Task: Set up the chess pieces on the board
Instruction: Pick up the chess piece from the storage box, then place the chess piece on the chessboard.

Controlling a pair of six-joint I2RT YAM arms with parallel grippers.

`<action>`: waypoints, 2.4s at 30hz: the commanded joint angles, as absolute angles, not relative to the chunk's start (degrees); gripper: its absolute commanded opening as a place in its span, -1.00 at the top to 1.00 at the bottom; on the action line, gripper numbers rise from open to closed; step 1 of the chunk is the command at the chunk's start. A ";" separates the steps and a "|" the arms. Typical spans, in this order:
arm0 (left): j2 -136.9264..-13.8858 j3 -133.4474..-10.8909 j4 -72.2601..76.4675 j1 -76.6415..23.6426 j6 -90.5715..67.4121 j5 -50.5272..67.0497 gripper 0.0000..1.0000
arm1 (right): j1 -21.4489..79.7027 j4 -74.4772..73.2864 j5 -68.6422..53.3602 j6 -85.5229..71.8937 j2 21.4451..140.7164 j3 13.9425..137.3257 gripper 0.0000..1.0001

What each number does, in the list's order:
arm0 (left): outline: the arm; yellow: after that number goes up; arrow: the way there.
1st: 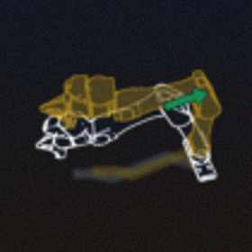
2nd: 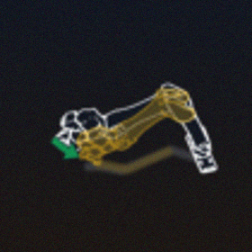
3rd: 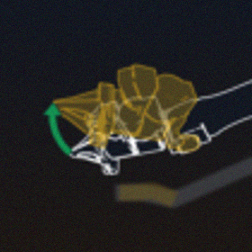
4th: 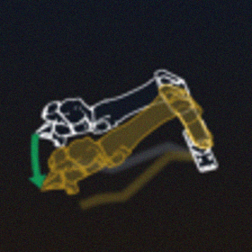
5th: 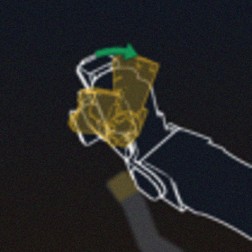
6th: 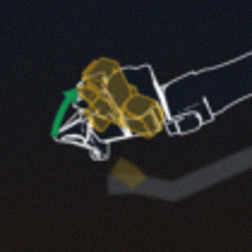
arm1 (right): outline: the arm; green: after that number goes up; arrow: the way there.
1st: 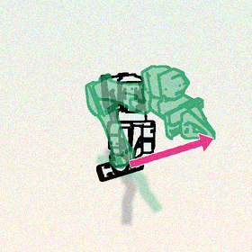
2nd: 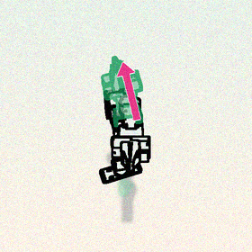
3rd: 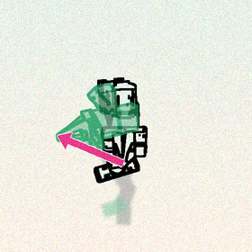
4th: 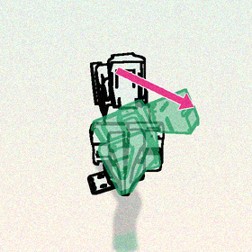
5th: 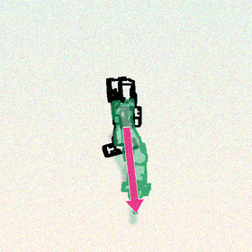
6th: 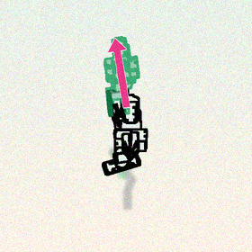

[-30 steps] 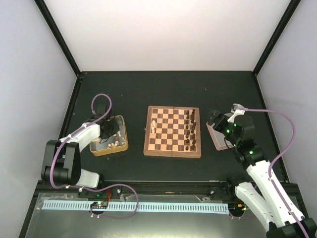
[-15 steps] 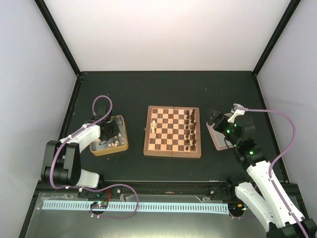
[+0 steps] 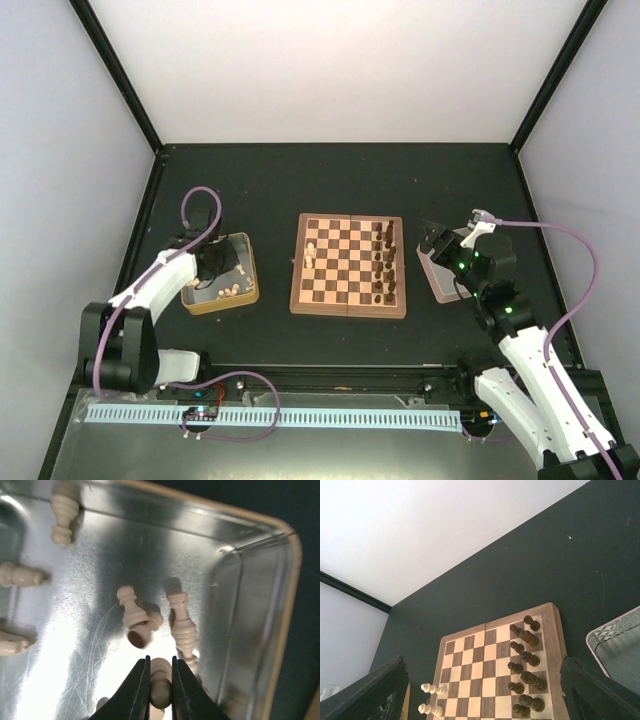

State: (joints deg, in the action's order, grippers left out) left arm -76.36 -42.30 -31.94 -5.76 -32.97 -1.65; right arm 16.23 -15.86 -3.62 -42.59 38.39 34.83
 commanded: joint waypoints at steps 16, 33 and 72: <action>-67.13 -57.69 -40.53 -13.92 -28.13 7.55 0.84 | 15.91 -16.79 -5.58 -43.32 35.65 33.58 -0.68; -90.61 -78.69 -36.88 -31.42 -23.50 4.20 0.82 | 15.91 -21.35 2.73 -41.22 33.21 34.36 -0.68; -123.63 -97.83 -36.54 -33.22 -19.30 -1.66 0.74 | 15.91 -17.99 1.48 -41.21 40.67 34.54 -0.68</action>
State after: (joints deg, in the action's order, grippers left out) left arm -121.97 -95.04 -37.58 -32.77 -20.49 -0.69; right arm 16.23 -19.27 1.19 -42.09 41.23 33.93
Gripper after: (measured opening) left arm 0.128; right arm 0.841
